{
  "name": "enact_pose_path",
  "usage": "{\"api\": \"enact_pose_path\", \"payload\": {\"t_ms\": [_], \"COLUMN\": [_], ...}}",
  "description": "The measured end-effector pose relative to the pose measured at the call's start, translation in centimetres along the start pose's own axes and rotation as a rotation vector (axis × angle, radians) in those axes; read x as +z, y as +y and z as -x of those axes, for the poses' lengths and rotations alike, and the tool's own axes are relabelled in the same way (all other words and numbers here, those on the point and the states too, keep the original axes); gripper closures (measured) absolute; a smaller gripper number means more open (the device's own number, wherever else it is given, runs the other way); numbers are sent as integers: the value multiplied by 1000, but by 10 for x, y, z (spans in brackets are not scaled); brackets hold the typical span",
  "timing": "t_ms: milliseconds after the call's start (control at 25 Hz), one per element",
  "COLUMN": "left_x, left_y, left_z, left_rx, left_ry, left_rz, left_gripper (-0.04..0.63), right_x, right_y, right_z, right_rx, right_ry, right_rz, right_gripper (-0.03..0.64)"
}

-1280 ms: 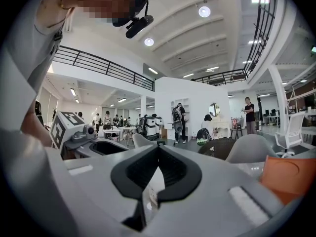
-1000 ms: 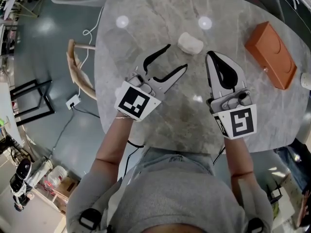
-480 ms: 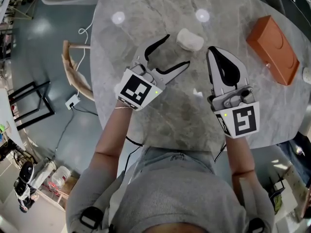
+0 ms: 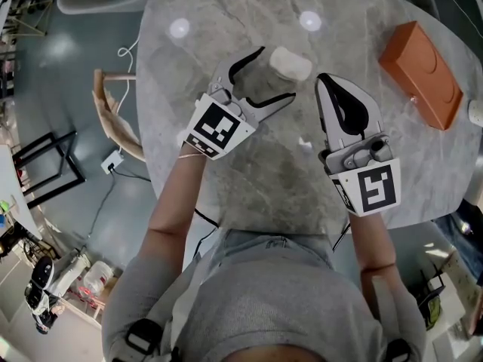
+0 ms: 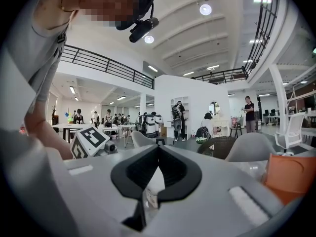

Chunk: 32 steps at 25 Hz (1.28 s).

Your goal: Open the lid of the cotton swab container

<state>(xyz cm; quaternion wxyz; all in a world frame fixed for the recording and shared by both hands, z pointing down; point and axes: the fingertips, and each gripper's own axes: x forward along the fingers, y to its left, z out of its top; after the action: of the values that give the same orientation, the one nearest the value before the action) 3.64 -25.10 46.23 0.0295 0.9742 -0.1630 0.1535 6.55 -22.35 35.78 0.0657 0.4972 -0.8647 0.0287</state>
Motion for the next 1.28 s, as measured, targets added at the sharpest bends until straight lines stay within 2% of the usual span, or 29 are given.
{"api": "enact_pose_path", "payload": {"t_ms": [160,440,840,920,1000,1280], "left_x": [-5,-15,-29,-29,-28,-32], "left_y": [2,5,-9,-8,-4,-2], "left_z": [-7,-28,-37,-38,-38,-35], "left_rx": [-13,-67,-201,-206,-197,-188], "left_ry": [30,141,224,230,228,237], "left_rz": [-19,-125,-115,-113,-116,-123], "left_gripper": [178,178,181,195,285,311], "right_x": [2,2,4,4,4,3], "right_y": [-2,-2,-7,-7,-7,-10], "right_z": [1,6,12,12,13,14], "right_rx": [-6,-9,-12,-9,-7,-6], "right_ry": [-1,3,-4,-2,-1,-1], "right_rz": [-2,-11,-33,-33,-34,-40], "right_gripper": [614,614,614,614,614,614]}}
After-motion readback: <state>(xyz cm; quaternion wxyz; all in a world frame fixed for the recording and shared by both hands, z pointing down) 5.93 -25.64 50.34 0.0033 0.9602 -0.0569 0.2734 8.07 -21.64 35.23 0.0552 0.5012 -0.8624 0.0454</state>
